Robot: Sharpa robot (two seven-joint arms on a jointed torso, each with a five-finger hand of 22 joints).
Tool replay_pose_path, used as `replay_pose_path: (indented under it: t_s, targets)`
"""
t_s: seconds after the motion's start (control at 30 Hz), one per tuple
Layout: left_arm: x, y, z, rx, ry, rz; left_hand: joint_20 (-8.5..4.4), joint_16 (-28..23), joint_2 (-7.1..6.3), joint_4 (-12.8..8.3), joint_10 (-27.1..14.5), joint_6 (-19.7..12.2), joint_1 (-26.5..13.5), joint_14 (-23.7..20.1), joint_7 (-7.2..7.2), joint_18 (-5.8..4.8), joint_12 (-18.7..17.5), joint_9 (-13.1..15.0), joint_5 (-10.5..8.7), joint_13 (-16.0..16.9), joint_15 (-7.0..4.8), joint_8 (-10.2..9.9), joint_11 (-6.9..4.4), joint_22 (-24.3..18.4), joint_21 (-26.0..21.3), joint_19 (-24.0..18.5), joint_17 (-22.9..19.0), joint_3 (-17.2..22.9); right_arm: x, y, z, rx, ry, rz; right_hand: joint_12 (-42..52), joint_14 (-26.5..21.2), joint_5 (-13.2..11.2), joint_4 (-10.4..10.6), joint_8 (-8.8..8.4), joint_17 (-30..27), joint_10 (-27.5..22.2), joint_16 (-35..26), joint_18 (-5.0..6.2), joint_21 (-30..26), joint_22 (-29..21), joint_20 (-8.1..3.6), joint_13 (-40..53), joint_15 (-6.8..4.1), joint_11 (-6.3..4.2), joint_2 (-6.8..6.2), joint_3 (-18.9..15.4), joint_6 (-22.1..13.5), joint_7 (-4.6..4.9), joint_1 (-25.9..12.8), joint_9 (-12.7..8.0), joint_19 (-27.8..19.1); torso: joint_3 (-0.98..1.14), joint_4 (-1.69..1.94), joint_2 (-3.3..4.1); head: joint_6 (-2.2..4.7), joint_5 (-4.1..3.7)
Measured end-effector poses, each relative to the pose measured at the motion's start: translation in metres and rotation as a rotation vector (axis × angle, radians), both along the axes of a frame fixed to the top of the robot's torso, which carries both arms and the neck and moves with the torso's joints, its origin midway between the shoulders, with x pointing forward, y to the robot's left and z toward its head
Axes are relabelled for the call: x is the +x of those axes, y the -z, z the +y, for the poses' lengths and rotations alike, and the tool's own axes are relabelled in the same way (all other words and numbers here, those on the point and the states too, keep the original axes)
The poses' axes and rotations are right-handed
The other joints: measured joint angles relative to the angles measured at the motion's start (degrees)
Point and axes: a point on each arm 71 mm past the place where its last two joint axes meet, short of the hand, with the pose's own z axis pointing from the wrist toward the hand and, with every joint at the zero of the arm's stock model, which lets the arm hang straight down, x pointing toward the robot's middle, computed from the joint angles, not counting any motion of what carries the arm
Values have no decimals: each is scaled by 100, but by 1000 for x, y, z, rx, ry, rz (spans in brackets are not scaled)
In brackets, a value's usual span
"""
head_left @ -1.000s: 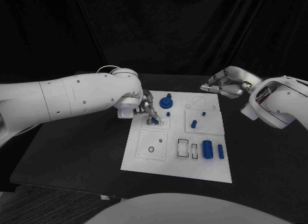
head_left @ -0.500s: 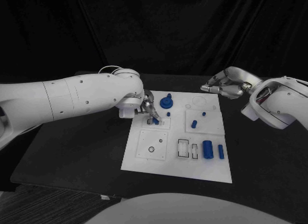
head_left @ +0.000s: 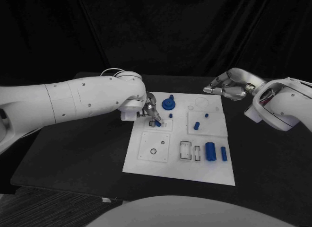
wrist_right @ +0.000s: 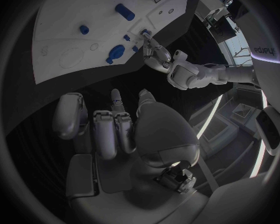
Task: Assemble the parts on the task board
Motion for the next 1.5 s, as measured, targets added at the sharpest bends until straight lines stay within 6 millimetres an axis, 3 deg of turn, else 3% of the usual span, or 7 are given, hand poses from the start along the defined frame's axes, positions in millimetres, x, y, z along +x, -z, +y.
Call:
replay_pose_path:
  t_s: [0.23, 0.4, 0.5, 0.57, 0.8, 0.97, 1.5]
  targets:
    - [0, 1, 0, 1, 0, 1, 1, 0, -67, 2, 1, -2, -69, 0, 2, 0, 0, 33, -215, 0, 1, -43, 2, 0, -1, 0, 0, 0, 0, 0, 0, -1, 0, 2, 0, 0, 0, 0, 0, 0, 0, 0, -1, 0, 0, 0, 0, 0, 0, 0, 0, 0, 0, 0, 0, 0, -1, -1, 1, 0, 4]
    - [0, 1, 1, -1, 0, 2, 1, 0, -1, 56, 7, -2, -135, 0, 2, 0, 0, 110, -312, 0, 1, -43, 8, 0, -49, 0, 0, 55, 0, 1, 0, -2, 0, 4, 0, 0, 0, 0, 0, 0, 0, 0, 0, 0, 0, 0, 0, 0, 0, 0, 0, 0, 0, 1, 0, 0, -1, -1, 3, 0, 8]
    - [-1, 1, 1, -4, 2, 2, 1, 0, -2, -69, 7, -2, -133, 1, 1, 0, 0, 131, -171, 0, 1, -44, 8, 0, -65, 0, 0, 180, 0, 1, 0, -3, 0, 5, 0, 0, 0, 0, 0, 0, 0, 0, 0, 0, 0, 0, 0, 0, 0, 0, 0, 0, 0, 1, 0, 0, -2, 1, 3, 0, 6]
    - [-1, 1, 1, -10, 4, 0, 1, 0, -92, -111, 7, -2, -42, 0, 0, 0, 0, 173, -73, 0, 1, -109, 7, 0, -66, 0, 0, 220, 0, 1, 0, -3, 1, 5, 0, 0, 0, 0, 0, 0, 0, 0, 0, -31, 0, 0, 0, 0, 0, 59, 0, 0, 0, 59, -2, 0, -2, 1, 3, 0, 5]
    - [-5, 0, 0, -39, 9, -14, 0, 0, -243, -212, -21, 1, 109, 0, 3, 0, 0, 204, -29, 0, 0, -110, -21, 0, -66, 0, 0, 309, 0, 1, -1, -5, 4, 7, 0, 0, 0, 0, 0, 0, 0, 0, 0, -31, 0, 0, 0, 0, 0, 58, 0, 0, 0, 59, -2, 0, -3, 2, 3, 0, -6]
    - [-7, -1, 0, -60, 5, -30, 0, 0, -244, -379, 3, 28, 110, 0, 31, 0, 0, 247, 30, 0, 0, -110, -36, 0, -65, 0, 0, 331, 0, 1, -2, -6, 7, 9, 0, 0, 0, 0, 0, 0, 0, -1, 0, -31, 0, 0, 0, 0, 0, 58, 0, 0, 0, 59, -3, -1, -3, 2, 3, 0, -2]
    - [-10, -5, 7, -98, -20, -97, -1, 0, -281, -380, 10, 28, 146, 1, 31, 0, 0, 331, 127, 0, -1, -109, -33, 0, -66, 0, 0, 332, -1, 6, -4, -11, 15, 25, 0, 0, 0, 0, 0, 0, 0, -111, 0, -139, 0, 0, 1, 0, 0, -7, 0, -1, 1, 126, -21, -3, -2, -1, 1, 0, 30]
